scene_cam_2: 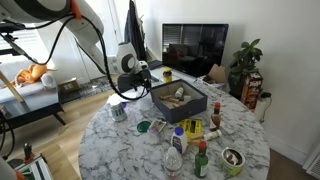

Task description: Turn the silver cup over and turn the plastic cup over and then put it on the silver cup

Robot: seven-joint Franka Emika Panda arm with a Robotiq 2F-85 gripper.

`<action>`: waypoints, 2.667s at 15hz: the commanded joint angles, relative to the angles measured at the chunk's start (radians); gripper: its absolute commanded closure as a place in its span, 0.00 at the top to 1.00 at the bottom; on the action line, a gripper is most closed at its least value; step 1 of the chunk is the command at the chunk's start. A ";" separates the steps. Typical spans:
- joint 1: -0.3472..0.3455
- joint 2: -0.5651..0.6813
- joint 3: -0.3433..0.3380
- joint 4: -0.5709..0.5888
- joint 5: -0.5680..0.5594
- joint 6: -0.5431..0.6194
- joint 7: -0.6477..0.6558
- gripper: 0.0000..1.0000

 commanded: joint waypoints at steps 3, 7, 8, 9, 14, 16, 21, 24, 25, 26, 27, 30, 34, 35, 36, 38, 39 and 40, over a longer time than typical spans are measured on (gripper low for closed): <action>-0.006 0.042 0.000 0.033 -0.012 0.038 0.036 1.00; -0.015 0.060 0.006 0.027 0.010 0.114 0.050 1.00; -0.015 0.063 0.004 0.024 0.013 0.130 0.056 1.00; -0.016 0.066 0.003 0.021 0.015 0.146 0.060 0.99; -0.027 0.065 0.011 0.007 0.031 0.189 0.054 0.69; -0.031 0.057 0.014 0.000 0.035 0.192 0.049 0.69; -0.047 0.007 0.031 -0.041 0.042 0.195 0.033 0.69; -0.076 -0.063 0.064 -0.113 0.052 0.235 0.009 0.69; -0.087 -0.090 0.078 -0.141 0.056 0.249 0.001 0.69; -0.099 -0.119 0.095 -0.177 0.062 0.265 -0.008 0.69; -0.116 -0.146 0.117 -0.202 0.072 0.275 -0.022 0.69; -0.168 -0.242 0.183 -0.310 0.105 0.295 -0.068 0.69; -0.263 -0.379 0.304 -0.447 0.166 0.312 -0.152 0.69; -0.293 -0.412 0.345 -0.477 0.193 0.323 -0.183 0.69; -0.324 -0.451 0.391 -0.514 0.221 0.341 -0.224 0.69; -0.395 -0.509 0.511 -0.564 0.316 0.364 -0.332 0.69; -0.420 -0.525 0.565 -0.579 0.368 0.368 -0.390 0.69; -0.438 -0.534 0.618 -0.593 0.435 0.368 -0.453 0.69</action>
